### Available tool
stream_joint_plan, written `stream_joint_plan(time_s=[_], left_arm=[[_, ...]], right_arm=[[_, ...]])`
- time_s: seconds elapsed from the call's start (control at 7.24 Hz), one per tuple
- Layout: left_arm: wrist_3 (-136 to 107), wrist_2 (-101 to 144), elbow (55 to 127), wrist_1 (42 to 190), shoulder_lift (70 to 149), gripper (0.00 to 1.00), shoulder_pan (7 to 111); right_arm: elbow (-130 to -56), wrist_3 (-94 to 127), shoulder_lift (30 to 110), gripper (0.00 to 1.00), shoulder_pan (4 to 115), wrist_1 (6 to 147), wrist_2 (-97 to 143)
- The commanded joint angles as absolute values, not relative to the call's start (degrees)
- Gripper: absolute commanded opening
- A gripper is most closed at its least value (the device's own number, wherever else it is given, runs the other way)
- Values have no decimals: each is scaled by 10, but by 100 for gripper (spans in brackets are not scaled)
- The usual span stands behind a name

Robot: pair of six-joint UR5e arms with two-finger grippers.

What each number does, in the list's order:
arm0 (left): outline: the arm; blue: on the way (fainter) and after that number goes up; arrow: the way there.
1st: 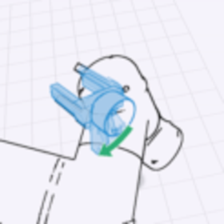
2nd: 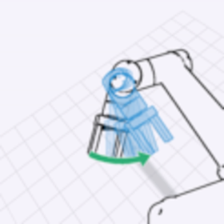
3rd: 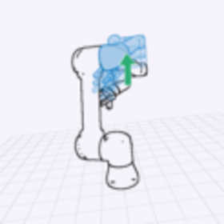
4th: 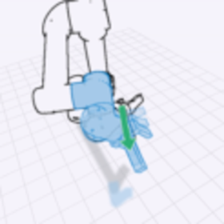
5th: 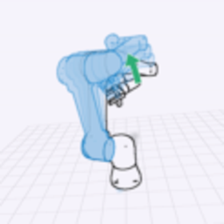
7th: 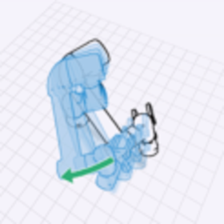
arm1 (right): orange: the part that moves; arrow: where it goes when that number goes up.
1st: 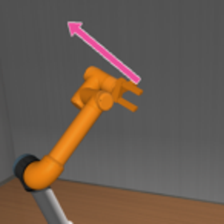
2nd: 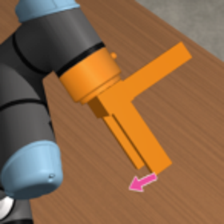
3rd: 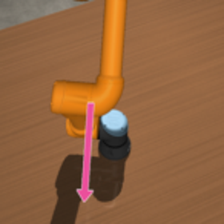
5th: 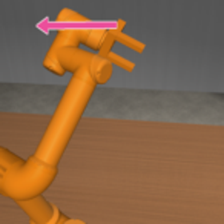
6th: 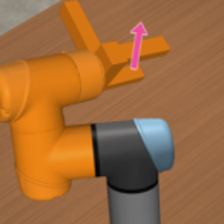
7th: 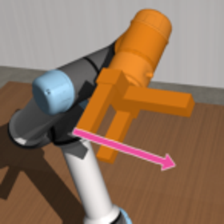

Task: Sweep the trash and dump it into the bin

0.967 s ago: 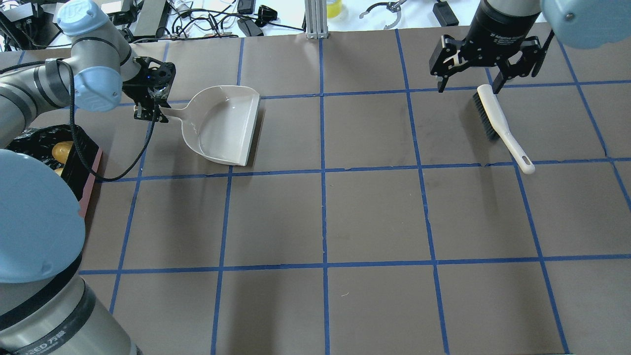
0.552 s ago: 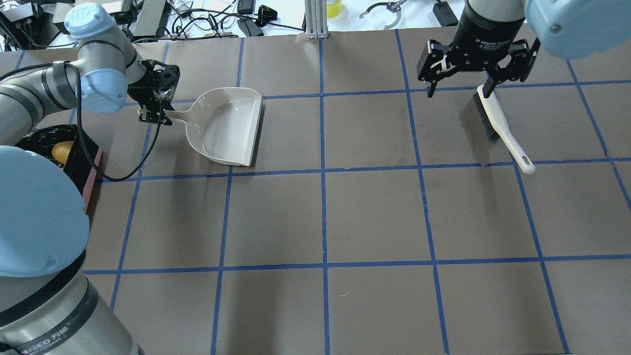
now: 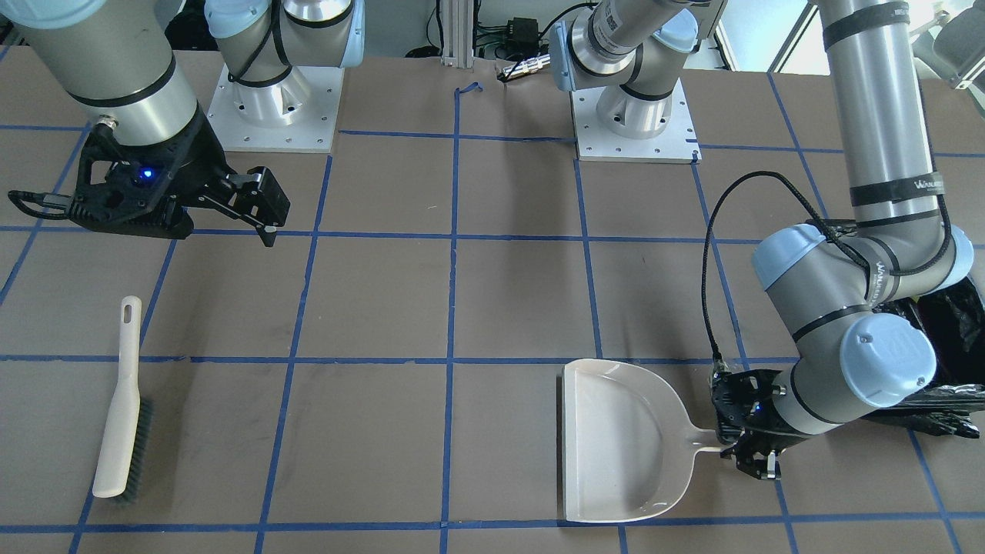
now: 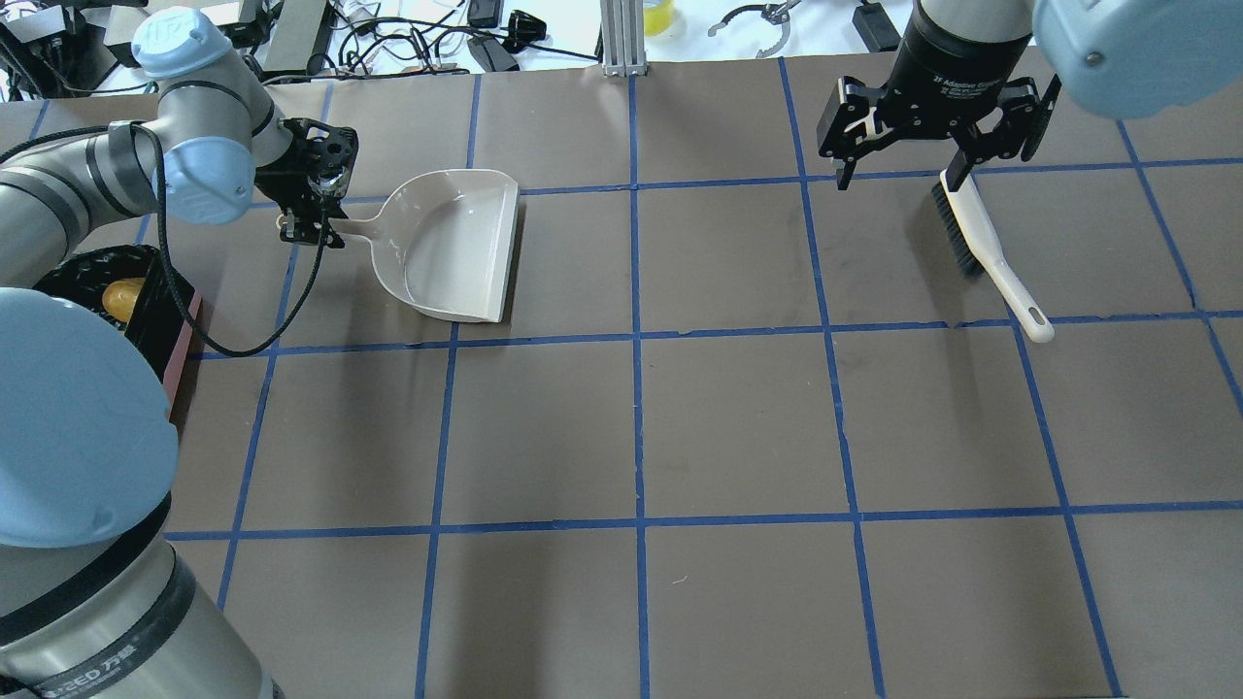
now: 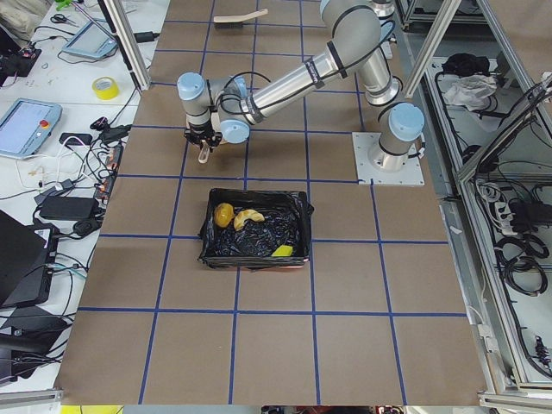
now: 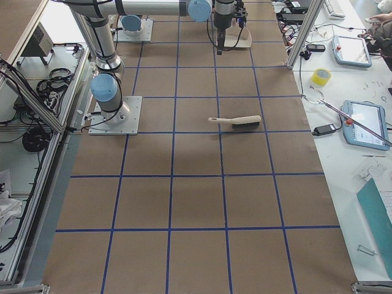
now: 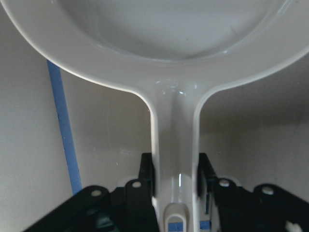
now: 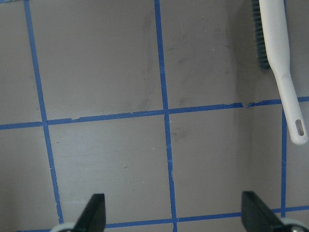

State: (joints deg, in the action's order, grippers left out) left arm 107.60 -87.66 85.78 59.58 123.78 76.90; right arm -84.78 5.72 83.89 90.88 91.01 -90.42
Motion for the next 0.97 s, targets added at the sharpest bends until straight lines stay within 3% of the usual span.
stream_joint_plan(time_s=[0.0,0.14,0.83], left_arm=[[1051,-882,860,592,1237,38,771],[1049,-882,865,591,1235,87,773],[925,-876,878,621,1135,89,825]], right_arm=[[-849,57,838,100,909,910,-904],[-849,56,838,100,909,911,-904],[-850,53,835,100,909,912,-904]])
